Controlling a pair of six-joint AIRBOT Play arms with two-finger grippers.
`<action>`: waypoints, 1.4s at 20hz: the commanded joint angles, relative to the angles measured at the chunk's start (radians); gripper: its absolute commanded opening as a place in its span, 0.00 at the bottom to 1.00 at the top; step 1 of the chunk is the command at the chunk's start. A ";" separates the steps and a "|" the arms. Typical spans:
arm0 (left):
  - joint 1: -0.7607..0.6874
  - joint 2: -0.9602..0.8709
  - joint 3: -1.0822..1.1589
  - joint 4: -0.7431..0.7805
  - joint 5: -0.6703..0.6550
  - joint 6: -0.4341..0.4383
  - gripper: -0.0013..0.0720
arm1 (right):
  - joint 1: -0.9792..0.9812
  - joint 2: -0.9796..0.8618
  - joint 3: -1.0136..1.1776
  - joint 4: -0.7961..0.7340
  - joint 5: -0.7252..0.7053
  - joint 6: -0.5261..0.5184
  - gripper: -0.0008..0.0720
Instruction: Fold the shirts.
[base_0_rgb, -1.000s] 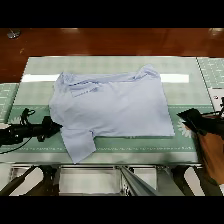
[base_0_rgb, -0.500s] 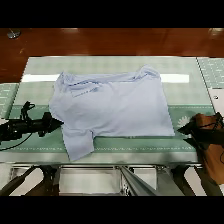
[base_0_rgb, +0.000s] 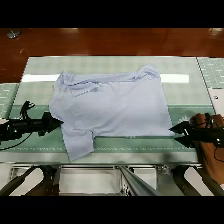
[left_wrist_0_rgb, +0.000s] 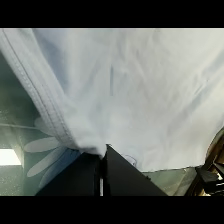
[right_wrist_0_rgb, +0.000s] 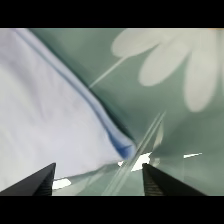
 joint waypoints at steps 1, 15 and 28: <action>0.000 -0.001 0.001 0.000 0.002 0.000 0.05 | 0.087 -0.051 -0.002 0.033 -0.069 -0.014 0.86; 0.000 0.040 0.227 -0.528 -0.073 0.131 0.05 | 0.341 -0.208 0.584 0.151 -0.093 -0.054 0.04; 0.010 0.317 1.388 0.182 0.128 -0.192 0.05 | 0.341 0.194 1.484 -0.084 0.077 0.018 0.04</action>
